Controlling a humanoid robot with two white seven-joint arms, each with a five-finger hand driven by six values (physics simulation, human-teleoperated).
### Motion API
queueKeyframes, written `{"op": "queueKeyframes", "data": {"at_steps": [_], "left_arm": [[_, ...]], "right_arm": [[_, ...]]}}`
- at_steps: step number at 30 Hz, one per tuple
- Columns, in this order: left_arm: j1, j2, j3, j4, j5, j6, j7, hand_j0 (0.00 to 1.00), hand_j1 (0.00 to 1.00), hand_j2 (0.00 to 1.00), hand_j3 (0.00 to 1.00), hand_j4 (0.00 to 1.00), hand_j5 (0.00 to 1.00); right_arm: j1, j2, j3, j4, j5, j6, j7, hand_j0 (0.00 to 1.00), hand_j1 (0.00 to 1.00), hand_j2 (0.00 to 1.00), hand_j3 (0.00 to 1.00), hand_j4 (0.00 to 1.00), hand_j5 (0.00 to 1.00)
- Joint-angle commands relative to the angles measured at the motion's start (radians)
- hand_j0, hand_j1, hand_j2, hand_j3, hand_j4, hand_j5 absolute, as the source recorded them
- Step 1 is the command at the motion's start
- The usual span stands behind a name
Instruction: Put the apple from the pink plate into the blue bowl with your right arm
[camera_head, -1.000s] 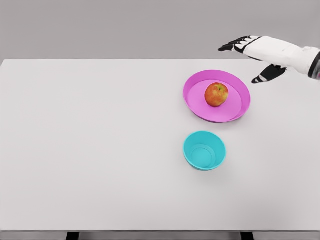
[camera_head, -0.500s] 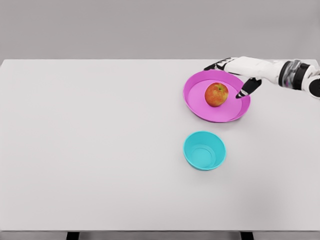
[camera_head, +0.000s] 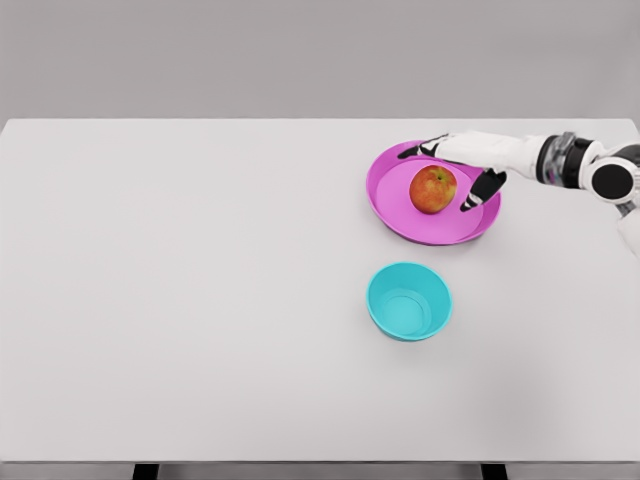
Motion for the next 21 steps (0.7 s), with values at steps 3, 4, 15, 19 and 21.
{"op": "queueKeyframes", "data": {"at_steps": [3,4,15,19,21], "left_arm": [[0.0,0.0,0.0,0.0,0.0,0.0,0.0,1.0,1.0,1.0,1.0,1.0,1.0],[0.0,0.0,0.0,0.0,0.0,0.0,0.0,1.0,1.0,1.0,1.0,1.0,1.0],[0.0,0.0,0.0,0.0,0.0,0.0,0.0,1.0,1.0,1.0,1.0,1.0,1.0],[0.0,0.0,0.0,0.0,0.0,0.0,0.0,1.0,1.0,1.0,1.0,1.0,1.0],[0.0,0.0,0.0,0.0,0.0,0.0,0.0,1.0,1.0,1.0,1.0,1.0,1.0]], "right_arm": [[0.002,0.012,0.01,0.02,-0.005,0.002,0.0,1.0,1.0,1.0,1.0,1.0,1.0],[0.0,0.012,0.015,0.028,-0.005,0.002,0.0,1.0,1.0,1.0,1.0,1.0,1.0],[-0.006,0.031,0.024,0.078,-0.005,0.004,0.0,1.0,1.0,1.0,1.0,1.0,1.0],[-0.018,0.041,0.026,0.103,-0.005,0.004,0.0,1.0,1.0,1.0,1.0,1.0,1.0],[-0.018,0.048,0.029,0.104,-0.005,0.004,0.0,1.0,1.0,1.0,1.0,1.0,1.0]]}}
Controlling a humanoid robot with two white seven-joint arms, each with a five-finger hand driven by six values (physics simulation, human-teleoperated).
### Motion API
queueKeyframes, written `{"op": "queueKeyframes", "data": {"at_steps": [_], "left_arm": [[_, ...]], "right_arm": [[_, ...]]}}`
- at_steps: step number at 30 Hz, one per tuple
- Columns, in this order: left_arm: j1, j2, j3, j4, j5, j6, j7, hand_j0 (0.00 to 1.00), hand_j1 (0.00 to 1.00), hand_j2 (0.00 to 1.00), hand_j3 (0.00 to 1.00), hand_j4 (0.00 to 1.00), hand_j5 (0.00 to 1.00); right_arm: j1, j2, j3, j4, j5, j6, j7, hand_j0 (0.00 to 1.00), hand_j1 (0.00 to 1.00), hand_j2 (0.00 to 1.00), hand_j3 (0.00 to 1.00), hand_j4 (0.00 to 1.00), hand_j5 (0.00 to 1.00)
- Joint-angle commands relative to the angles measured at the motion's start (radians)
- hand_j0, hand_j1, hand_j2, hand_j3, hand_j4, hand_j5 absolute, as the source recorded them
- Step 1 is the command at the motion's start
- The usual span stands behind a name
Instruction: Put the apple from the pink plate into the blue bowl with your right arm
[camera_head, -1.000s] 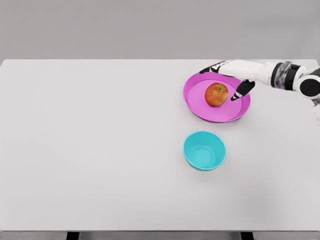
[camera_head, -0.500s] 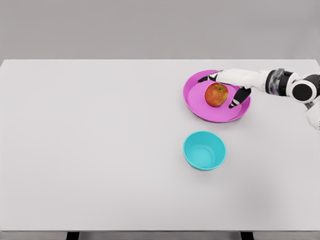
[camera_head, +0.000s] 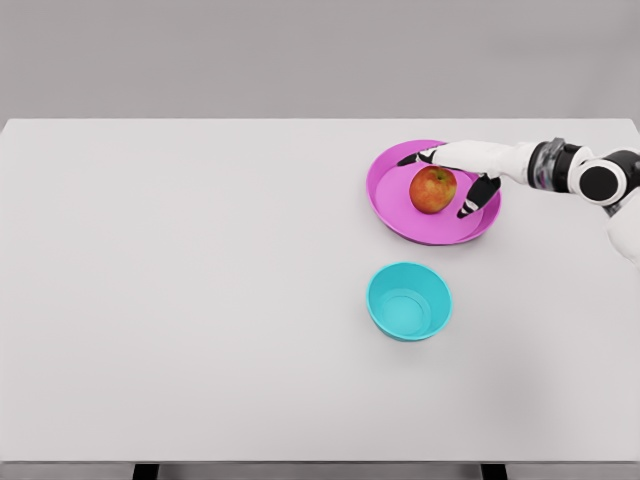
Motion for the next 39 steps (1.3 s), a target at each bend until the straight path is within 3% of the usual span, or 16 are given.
{"op": "queueKeyframes", "data": {"at_steps": [1,2,5,8,11,14,34,39], "left_arm": [[0.0,0.0,0.0,0.0,0.0,0.0,0.0,1.0,1.0,1.0,1.0,1.0,1.0],[0.0,0.0,0.0,0.0,0.0,0.0,0.0,1.0,1.0,1.0,1.0,1.0,1.0],[0.0,0.0,0.0,0.0,0.0,0.0,0.0,1.0,1.0,1.0,1.0,1.0,1.0],[0.0,0.0,0.0,0.0,0.0,0.0,0.0,1.0,1.0,1.0,1.0,1.0,1.0],[0.0,0.0,0.0,0.0,0.0,0.0,0.0,1.0,1.0,1.0,1.0,1.0,1.0],[0.0,0.0,0.0,0.0,0.0,0.0,0.0,1.0,1.0,1.0,1.0,1.0,1.0],[0.0,0.0,0.0,0.0,0.0,0.0,0.0,1.0,1.0,1.0,1.0,1.0,1.0],[0.0,0.0,0.0,0.0,0.0,0.0,0.0,1.0,1.0,1.0,1.0,1.0,1.0]], "right_arm": [[0.0,0.004,0.007,0.007,-0.005,0.002,0.0,1.0,1.0,1.0,1.0,1.0,1.0],[0.0,0.004,0.007,0.005,-0.005,0.002,0.0,1.0,1.0,1.0,1.0,1.0,1.0],[0.0,0.004,0.008,0.005,-0.005,0.002,0.0,0.78,0.78,0.78,0.78,0.78,0.78],[0.0,0.004,0.01,0.007,-0.005,0.002,0.0,0.67,0.67,0.67,0.67,0.67,0.67],[0.0,0.004,0.01,0.007,-0.003,0.002,0.0,0.66,0.66,0.66,0.66,0.66,0.66],[0.0,0.004,0.01,0.007,0.0,0.002,0.0,0.57,0.57,0.57,0.57,0.57,0.57],[-0.023,-0.008,-0.004,-0.01,0.0,-0.017,0.0,0.57,0.57,0.57,0.57,0.57,0.57],[-0.023,-0.011,-0.025,-0.01,0.0,-0.059,0.0,0.57,0.57,0.57,0.57,0.57,0.57]]}}
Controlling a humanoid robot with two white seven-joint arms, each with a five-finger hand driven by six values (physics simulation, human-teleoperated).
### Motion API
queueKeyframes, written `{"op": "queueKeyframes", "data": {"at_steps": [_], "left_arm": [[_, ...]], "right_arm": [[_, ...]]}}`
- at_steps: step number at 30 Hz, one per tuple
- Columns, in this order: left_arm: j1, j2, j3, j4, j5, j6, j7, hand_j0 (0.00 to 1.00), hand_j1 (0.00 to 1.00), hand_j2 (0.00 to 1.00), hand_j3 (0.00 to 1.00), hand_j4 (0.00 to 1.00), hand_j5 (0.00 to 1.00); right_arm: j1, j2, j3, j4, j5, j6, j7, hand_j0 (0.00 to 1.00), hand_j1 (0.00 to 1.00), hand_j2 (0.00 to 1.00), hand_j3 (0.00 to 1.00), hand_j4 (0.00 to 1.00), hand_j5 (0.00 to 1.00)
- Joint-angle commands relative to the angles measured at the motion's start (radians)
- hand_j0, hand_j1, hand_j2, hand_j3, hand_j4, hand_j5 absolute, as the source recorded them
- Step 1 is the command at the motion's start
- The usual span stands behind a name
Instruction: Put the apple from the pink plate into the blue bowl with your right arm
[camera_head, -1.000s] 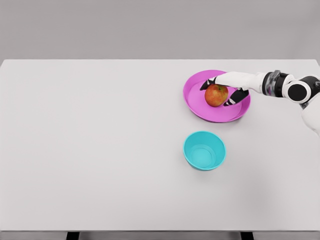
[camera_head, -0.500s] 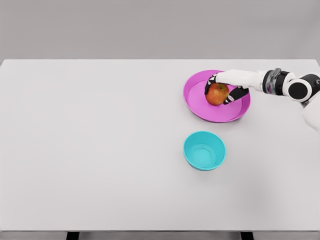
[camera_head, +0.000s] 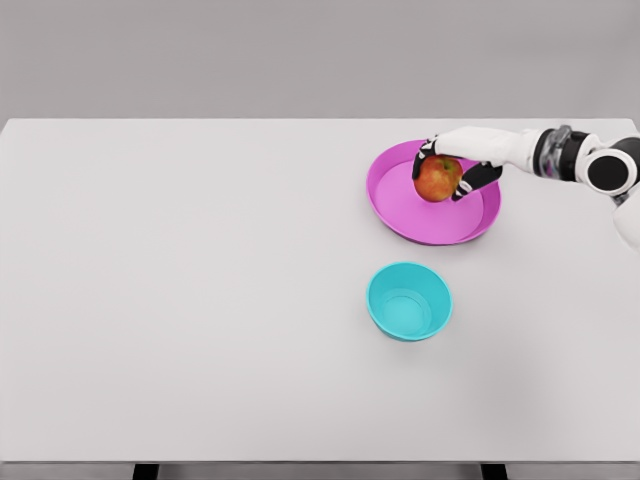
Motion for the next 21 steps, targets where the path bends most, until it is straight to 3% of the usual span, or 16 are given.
{"op": "queueKeyframes", "data": {"at_steps": [1,6,9,14,21], "left_arm": [[0.0,0.0,0.0,0.0,0.0,0.0,0.0,1.0,1.0,1.0,1.0,1.0,1.0],[0.0,0.0,0.0,0.0,0.0,0.0,0.0,1.0,1.0,1.0,1.0,1.0,1.0],[0.0,0.0,0.0,0.0,0.0,0.0,0.0,1.0,1.0,1.0,1.0,1.0,1.0],[0.0,0.0,0.0,-0.002,0.0,0.0,0.0,1.0,1.0,1.0,1.0,1.0,1.0],[0.0,0.0,0.0,0.0,0.0,0.0,0.0,1.0,1.0,1.0,1.0,1.0,1.0]], "right_arm": [[0.0,-0.004,-0.008,-0.001,-0.006,-0.03,0.0,0.57,0.57,0.57,0.57,0.57,0.57],[0.009,-0.013,-0.071,-0.001,-0.009,-0.126,0.0,0.57,0.57,0.57,0.57,0.57,0.57],[0.009,-0.025,-0.072,-0.018,-0.01,-0.126,0.0,0.57,0.57,0.57,0.57,0.57,0.57],[0.038,-0.073,-0.072,-0.146,-0.009,-0.126,0.0,0.57,0.57,0.57,0.57,0.57,0.57],[0.061,-0.1,-0.072,-0.165,-0.01,-0.126,0.0,0.57,0.57,0.57,0.57,0.57,0.57]]}}
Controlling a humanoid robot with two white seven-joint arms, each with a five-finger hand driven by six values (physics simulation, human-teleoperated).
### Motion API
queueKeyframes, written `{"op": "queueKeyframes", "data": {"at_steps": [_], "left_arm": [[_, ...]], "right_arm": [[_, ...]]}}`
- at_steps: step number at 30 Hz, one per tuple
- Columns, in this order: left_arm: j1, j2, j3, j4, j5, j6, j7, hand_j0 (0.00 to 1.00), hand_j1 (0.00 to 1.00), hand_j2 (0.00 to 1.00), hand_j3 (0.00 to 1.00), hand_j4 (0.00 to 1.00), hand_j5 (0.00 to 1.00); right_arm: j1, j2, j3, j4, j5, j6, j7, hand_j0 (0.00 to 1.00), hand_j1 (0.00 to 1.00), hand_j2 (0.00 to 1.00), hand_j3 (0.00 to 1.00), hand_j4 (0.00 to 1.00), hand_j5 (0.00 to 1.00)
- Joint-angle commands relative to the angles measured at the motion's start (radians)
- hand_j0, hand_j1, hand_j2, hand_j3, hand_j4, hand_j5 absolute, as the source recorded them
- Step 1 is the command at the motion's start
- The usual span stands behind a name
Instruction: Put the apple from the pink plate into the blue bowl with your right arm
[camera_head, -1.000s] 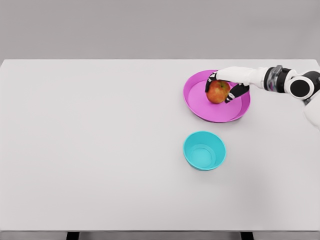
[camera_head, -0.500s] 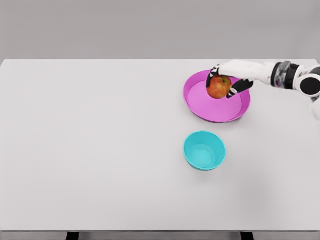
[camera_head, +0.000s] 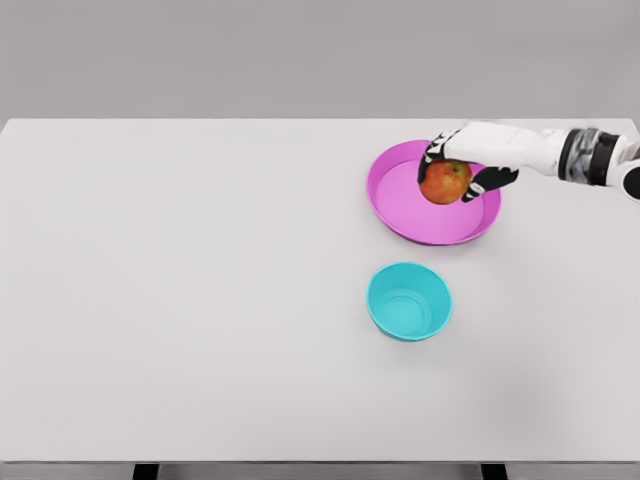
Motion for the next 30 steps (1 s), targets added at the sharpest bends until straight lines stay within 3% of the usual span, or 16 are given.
{"op": "queueKeyframes", "data": {"at_steps": [1,12,30], "left_arm": [[0.0,0.0,0.0,0.0,0.0,0.0,0.0,1.0,1.0,1.0,1.0,1.0,1.0],[0.0,0.0,0.0,0.0,0.0,0.0,0.0,1.0,1.0,1.0,1.0,1.0,1.0],[0.0,0.0,0.0,0.0,0.0,0.0,0.0,1.0,1.0,1.0,1.0,1.0,1.0]], "right_arm": [[0.003,-0.014,-0.001,-0.019,-0.007,0.003,-0.001,0.57,0.57,0.57,0.57,0.57,0.57],[0.092,-0.099,-0.032,-0.189,-0.005,0.003,-0.001,0.57,0.57,0.57,0.57,0.57,0.57],[0.19,-0.165,-0.044,-0.412,-0.002,0.003,-0.001,0.58,0.58,0.58,0.58,0.58,0.58]]}}
